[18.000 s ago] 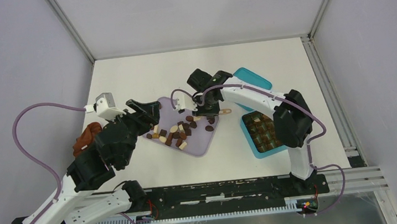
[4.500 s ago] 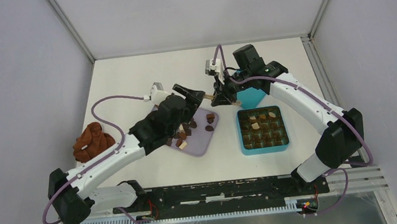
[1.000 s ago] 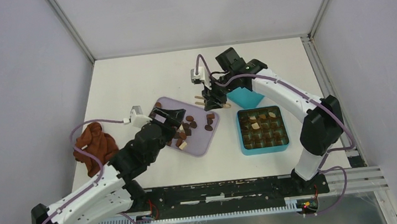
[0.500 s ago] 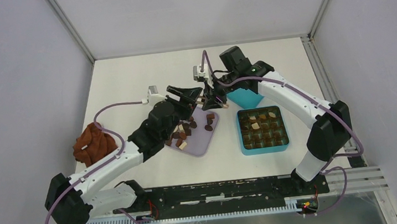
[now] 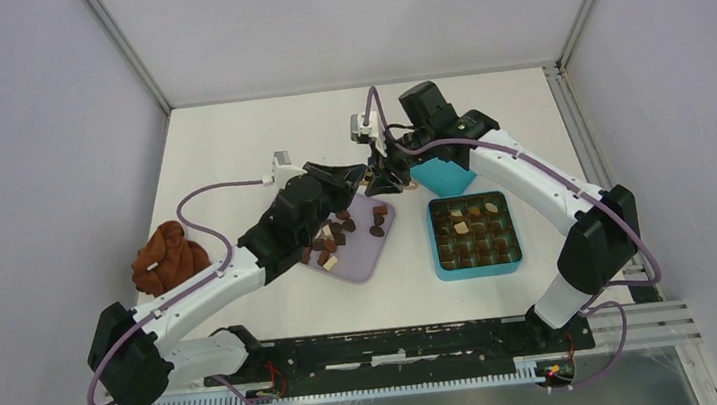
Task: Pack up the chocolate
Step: Adjust the clamp.
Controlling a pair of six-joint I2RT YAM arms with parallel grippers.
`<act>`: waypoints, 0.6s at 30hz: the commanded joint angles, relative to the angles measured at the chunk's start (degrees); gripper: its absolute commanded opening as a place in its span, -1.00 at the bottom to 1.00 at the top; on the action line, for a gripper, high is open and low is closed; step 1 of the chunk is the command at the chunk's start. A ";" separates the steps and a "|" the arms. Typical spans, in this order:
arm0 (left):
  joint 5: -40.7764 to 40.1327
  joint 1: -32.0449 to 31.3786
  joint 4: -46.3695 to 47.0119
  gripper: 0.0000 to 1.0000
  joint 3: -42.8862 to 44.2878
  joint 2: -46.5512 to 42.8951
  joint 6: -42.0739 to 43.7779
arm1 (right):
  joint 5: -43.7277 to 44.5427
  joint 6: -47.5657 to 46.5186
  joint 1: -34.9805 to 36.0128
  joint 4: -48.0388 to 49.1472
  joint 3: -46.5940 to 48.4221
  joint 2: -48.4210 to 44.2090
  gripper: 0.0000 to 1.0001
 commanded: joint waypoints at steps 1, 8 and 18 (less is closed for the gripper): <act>0.97 0.08 -0.15 -0.74 3.00 0.50 -1.68 | -0.04 0.83 0.06 2.20 0.23 -1.44 -0.16; 0.01 0.74 0.75 -0.96 -0.27 -2.88 -3.31 | -9.71 1.11 -3.45 1.61 -0.83 -1.82 0.04; 1.50 1.20 3.37 -0.96 -2.94 -4.89 -6.32 | -18.28 5.26 -4.36 9.00 -5.26 -4.10 0.30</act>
